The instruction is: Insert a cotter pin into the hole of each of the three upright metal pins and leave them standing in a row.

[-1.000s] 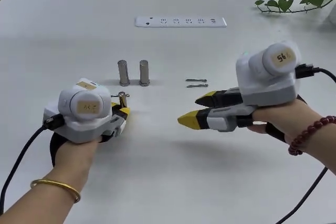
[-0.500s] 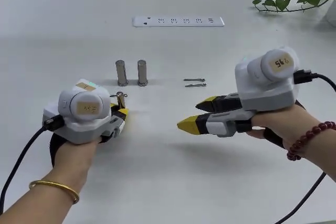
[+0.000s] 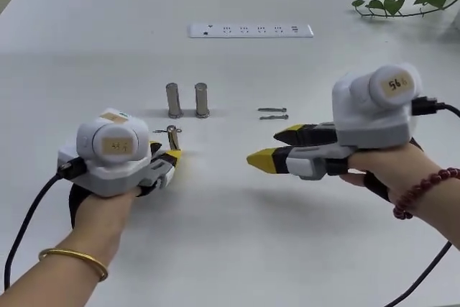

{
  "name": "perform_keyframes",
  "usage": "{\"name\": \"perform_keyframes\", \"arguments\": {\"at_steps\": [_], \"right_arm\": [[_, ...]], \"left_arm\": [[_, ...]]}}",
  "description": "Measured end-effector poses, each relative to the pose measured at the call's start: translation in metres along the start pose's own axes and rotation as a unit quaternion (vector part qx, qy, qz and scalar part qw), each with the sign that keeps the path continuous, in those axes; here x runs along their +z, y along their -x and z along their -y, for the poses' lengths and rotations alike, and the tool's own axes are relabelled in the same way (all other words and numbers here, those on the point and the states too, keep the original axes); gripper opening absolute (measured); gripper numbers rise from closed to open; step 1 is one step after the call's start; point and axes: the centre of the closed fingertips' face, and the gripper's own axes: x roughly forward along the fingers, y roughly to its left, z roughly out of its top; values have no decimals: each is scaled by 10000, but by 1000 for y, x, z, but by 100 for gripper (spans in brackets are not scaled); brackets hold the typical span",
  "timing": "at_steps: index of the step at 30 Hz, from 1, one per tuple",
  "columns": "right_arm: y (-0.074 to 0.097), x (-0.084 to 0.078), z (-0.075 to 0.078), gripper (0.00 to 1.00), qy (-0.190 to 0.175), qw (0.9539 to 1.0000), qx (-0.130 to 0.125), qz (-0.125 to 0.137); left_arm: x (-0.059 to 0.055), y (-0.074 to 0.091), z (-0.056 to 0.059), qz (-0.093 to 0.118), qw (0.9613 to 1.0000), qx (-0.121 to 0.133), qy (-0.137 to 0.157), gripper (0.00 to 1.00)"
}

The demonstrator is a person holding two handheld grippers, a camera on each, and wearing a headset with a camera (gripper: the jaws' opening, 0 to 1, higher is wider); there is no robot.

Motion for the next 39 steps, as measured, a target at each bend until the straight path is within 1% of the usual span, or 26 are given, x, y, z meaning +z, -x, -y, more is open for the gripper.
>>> {"name": "perform_keyframes", "arguments": {"at_steps": [2, 4, 8, 10, 11, 14, 15, 18, 21, 23, 26, 27, 28, 30, 32, 36, 38, 39], "right_arm": [[-2, 7, 2, 39, -91, 9999, -32, 137], [-5, 15, 2, 37, -138, 9994, -27, 311], [-13, 27, 7, 36, -134, 9989, -61, 453], [-19, 32, 7, 36, -80, 9985, -79, 528], [-21, 35, 6, 36, -66, 9984, -78, 554], [-29, 48, 11, 34, -59, 9967, -81, 801], [-32, 51, 11, 33, -30, 9964, -81, 842], [-43, 57, 14, 33, 62, 9961, -129, 867], [-54, 63, 16, 32, 100, 9958, -156, 899], [-61, 65, 17, 32, 138, 9957, -176, 895], [-70, 67, 20, 31, 140, 9955, -210, 915], [-74, 70, 25, 31, 135, 9954, -202, 926], [-78, 70, 28, 31, 131, 9953, -212, 936], [-82, 70, 28, 30, 133, 9951, -228, 950], [-87, 70, 32, 30, 149, 9951, -228, 949], [-97, 69, 35, 28, 186, 9956, -209, 892], [-105, 67, 36, 27, 174, 9958, -200, 873], [-106, 65, 35, 27, 162, 9960, -211, 857]], "left_arm": [[3, 5, 0, 51, 10000, -11, 38, 25], [7, 10, 2, 155, 9997, -101, 144, 27], [13, 19, 4, 268, 9994, -129, 150, 34], [15, 23, 5, 309, 9990, -171, 281, 35], [15, 24, 5, 320, 9989, -180, 302, 36], [18, 33, 4, 376, 9988, -91, 289, 38], [18, 35, 4, 386, 9988, -75, 285, 40], [20, 42, 3, 425, 9988, -22, 239, 42], [23, 48, 3, 490, 9985, -39, 230, 46], [25, 51, 3, 534, 9984, -42, 204, 47], [26, 57, 4, 508, 9987, -36, 76, 47], [26, 58, 3, 508, 9987, -34, 81, 48], [26, 60, 4, 532, 9985, -58, 126, 49], [27, 62, 4, 563, 9982, -77, 185, 52], [26, 62, 2, 594, 9980, -93, 210, 54], [23, 63, 2, 549, 9983, -114, 171, 58], [23, 64, 3, 563, 9982, -155, 158, 60], [23, 64, 4, 571, 9981, -186, 161, 61]]}}
